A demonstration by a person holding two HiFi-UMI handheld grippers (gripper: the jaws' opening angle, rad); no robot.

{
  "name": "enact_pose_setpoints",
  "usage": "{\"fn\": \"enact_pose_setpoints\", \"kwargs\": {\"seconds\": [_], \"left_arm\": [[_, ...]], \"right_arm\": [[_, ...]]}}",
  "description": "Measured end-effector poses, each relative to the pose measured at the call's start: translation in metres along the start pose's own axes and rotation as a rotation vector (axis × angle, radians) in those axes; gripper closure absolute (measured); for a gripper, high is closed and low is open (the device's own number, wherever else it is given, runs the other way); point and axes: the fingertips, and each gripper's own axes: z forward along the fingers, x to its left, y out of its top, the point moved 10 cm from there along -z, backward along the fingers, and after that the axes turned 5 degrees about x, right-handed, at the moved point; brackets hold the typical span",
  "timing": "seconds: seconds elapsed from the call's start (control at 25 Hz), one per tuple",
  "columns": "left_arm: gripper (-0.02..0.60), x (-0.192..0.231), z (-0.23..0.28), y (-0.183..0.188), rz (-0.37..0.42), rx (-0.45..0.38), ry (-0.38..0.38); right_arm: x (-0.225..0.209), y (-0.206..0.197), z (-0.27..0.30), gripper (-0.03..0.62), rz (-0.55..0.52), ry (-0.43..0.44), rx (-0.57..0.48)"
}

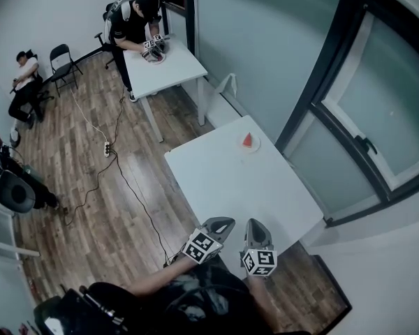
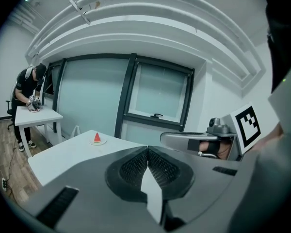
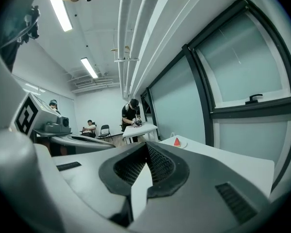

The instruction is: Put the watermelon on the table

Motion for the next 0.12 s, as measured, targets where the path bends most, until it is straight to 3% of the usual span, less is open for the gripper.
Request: {"fn": "enact_pose_setpoints", "kwargs": {"seconds": [0.12], "left_arm": [[0.575,-0.0005,-0.0021,-0.0056,-0.009,0.01,-0.009]], "right_arm": [[0.0011,0.0012,-0.0065,0.583,0.005,0.01,-0.022]]}}
